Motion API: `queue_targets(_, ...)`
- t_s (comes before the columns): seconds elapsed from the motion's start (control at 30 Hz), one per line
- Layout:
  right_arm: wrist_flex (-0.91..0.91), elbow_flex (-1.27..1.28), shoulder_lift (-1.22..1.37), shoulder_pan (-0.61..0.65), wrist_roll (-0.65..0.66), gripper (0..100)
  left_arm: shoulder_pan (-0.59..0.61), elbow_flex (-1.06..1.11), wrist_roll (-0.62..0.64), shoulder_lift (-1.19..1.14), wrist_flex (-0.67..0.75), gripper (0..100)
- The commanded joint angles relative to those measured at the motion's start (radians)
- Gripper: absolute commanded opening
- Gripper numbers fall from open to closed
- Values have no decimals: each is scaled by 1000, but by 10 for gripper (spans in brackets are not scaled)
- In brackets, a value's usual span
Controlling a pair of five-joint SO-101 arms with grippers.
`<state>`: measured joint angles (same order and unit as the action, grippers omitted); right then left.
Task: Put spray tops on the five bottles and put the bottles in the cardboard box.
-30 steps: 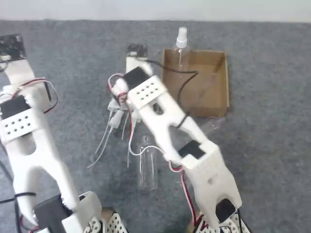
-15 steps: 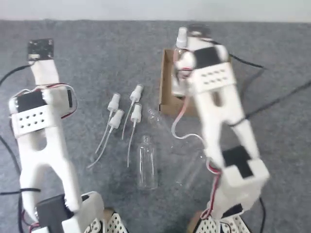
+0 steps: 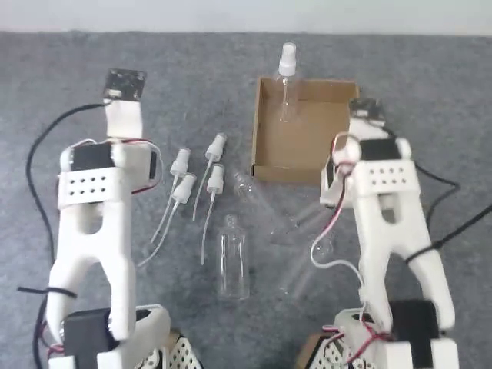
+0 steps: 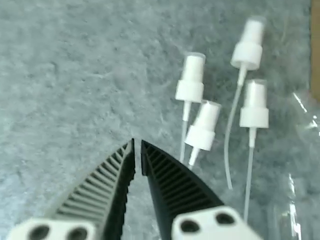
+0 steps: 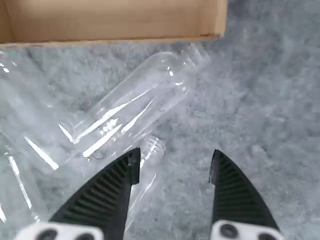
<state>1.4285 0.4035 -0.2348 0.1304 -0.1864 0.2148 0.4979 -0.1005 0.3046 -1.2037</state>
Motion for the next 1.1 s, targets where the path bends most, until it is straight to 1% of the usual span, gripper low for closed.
queue_targets(0.0, -62, 117, -143, 51, -18, 184, -11, 15, -2, 15, 8, 13)
queue_targets(0.17, -61, 186, -188, 180, -21, 185, -8, 85, -2, 15, 115, 14)
queue_targets(0.27, -61, 232, -188, 288, -26, 185, -8, 113, -2, 15, 147, 14)
queue_targets(0.37, -61, 282, -188, 389, -100, 198, -6, 119, -2, 15, 152, 14)
queue_targets(0.47, -68, 311, -188, 441, -132, 215, -6, 119, -2, 15, 152, 14)
queue_targets(0.67, -82, 339, -188, 440, -137, 217, -6, 119, -2, 15, 153, 14)
queue_targets(0.73, -94, 347, -188, 420, -138, 215, -6, 117, -2, 15, 153, 14)
queue_targets(0.9, -93, 347, -189, 323, -235, 216, -8, 117, -2, 14, 164, 14)
queue_targets(0.97, -93, 347, -188, 318, -261, 216, -9, 120, 0, 11, 186, 14)
queue_targets(1.07, -107, 365, -188, 320, -265, 217, -12, 120, 0, 12, 187, 14)
